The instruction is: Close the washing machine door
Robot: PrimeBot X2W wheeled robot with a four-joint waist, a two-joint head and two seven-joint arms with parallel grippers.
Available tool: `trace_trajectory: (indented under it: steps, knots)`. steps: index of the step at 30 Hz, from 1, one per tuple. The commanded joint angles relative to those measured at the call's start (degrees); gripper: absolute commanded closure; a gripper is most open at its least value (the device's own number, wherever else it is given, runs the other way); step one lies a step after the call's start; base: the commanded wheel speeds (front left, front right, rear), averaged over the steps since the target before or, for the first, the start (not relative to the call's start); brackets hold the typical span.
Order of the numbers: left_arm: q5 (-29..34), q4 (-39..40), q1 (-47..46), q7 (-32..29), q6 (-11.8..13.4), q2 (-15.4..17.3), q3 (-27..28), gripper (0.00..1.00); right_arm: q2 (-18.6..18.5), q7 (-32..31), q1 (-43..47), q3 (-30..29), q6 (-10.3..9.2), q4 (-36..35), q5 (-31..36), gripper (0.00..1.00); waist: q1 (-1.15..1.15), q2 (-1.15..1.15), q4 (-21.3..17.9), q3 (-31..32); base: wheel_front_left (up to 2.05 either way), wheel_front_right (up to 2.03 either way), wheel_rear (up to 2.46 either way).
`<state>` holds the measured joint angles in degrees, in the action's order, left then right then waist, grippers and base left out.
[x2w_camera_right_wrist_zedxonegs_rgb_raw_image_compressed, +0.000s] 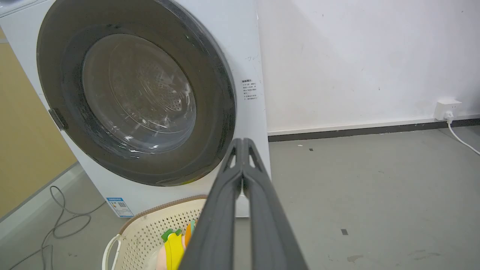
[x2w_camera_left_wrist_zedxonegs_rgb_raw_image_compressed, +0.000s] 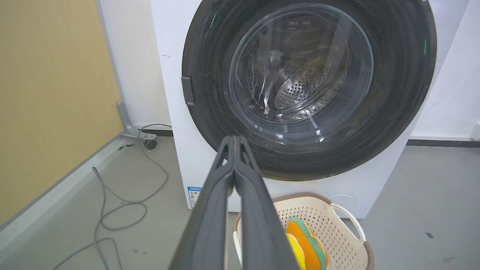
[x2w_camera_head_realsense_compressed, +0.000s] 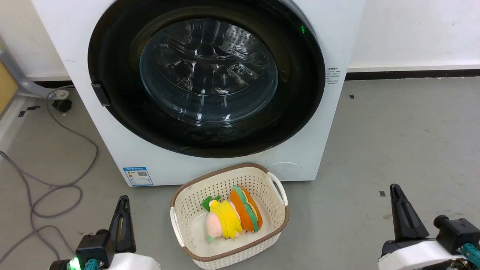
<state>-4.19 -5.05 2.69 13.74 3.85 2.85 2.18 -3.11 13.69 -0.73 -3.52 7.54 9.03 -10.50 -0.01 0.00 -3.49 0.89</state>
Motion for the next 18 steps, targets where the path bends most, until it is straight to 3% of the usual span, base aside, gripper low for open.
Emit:
trace_trajectory:
  steps: [1, 18]
  knots:
    - [0.3, 0.3, -0.2, -0.4, -0.4, 0.0, -0.1, 1.00, 0.0, -0.3, 0.1, 0.1, 0.00, -0.6, 0.7, 1.00, 0.01, 0.00, 0.1, 0.0, 0.00, 0.00, 0.00]
    - [0.9, 1.1, -0.6, -2.5, -0.9, 0.0, -0.5, 1.00, 0.1, -2.4, 0.2, 0.7, -0.01, -1.9, 2.2, 1.00, 0.01, 0.00, 0.6, -0.2, 0.00, 0.00, 0.00]
